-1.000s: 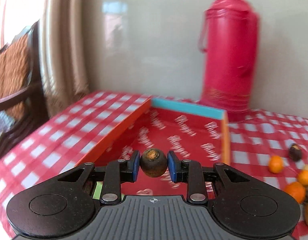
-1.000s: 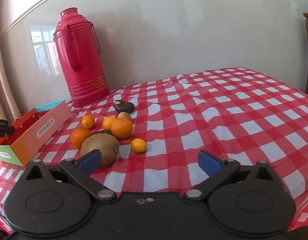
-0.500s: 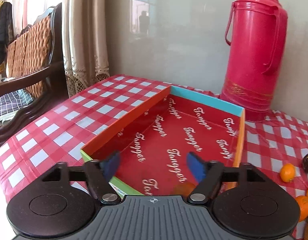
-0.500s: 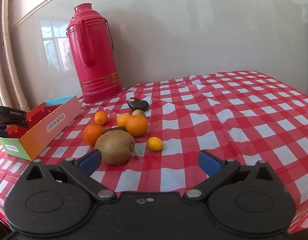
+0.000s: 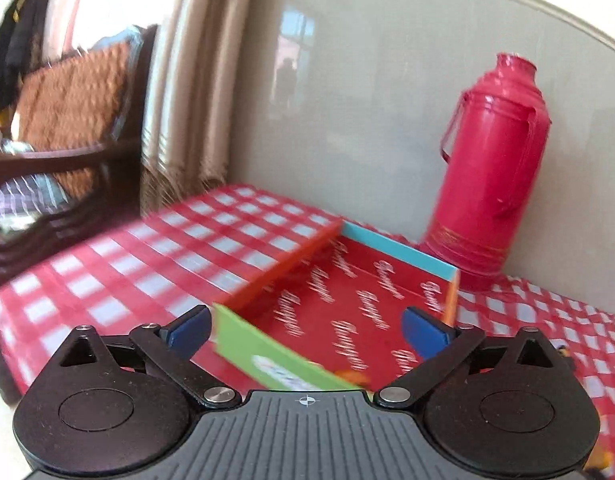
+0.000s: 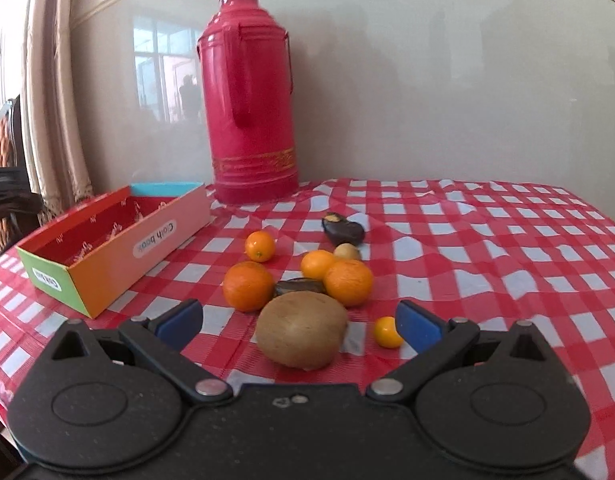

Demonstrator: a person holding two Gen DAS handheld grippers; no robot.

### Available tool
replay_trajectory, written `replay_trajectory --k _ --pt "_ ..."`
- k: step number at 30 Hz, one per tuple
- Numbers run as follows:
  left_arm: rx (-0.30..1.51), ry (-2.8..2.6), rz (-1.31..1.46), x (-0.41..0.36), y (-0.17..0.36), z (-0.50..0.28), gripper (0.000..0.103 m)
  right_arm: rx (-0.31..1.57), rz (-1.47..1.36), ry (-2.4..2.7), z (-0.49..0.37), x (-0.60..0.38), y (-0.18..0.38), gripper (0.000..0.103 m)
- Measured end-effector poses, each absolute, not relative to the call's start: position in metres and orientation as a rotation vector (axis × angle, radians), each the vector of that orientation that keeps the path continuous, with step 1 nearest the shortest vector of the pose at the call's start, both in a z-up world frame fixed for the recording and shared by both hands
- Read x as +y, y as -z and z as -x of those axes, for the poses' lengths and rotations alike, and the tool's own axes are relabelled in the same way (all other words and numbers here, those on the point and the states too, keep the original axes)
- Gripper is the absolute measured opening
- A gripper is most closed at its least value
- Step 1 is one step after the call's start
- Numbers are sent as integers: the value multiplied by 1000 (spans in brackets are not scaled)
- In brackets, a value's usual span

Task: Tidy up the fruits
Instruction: 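Carry the brown fruit into the box and open the left gripper while the right gripper grasps the kiwi, then carry the kiwi into the box and release it with the right gripper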

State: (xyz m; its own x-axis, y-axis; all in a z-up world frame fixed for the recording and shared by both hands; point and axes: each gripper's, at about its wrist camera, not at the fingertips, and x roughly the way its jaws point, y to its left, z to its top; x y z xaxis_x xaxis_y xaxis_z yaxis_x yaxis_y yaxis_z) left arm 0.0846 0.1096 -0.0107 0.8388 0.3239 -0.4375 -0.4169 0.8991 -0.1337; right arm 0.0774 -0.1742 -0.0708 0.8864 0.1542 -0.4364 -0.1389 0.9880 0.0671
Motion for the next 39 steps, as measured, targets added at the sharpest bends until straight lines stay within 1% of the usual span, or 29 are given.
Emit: replay_trajectory --k 3,6,8,12,14,22,26,32,39 --pt "376 -437 237 129 13 -64 103 479 -22 -148 -87 -167 75 93" --pt "352 -469 276 148 18 -52 103 490 -22 -139 -93 -163 80 86" --pt "341 -479 315 158 25 -45 103 505 -18 -134 -99 -159 83 76" --pt "292 -512 389 175 33 -33 103 532 -13 -111 -105 -158 89 68" --pt "273 -534 393 178 35 -30 103 539 -13 -95 -107 -158 91 53" --pt "241 -566 421 187 40 -24 103 532 -57 -95 -106 -164 87 50" --pt "234 -573 454 196 42 -19 103 483 -70 -156 -100 -148 68 50" --pt "225 -587 470 207 44 -13 103 430 -64 -323 -111 -96 35 50" --pt "206 -621 479 222 45 -3 103 444 0 -475 -136 -18 28 50"
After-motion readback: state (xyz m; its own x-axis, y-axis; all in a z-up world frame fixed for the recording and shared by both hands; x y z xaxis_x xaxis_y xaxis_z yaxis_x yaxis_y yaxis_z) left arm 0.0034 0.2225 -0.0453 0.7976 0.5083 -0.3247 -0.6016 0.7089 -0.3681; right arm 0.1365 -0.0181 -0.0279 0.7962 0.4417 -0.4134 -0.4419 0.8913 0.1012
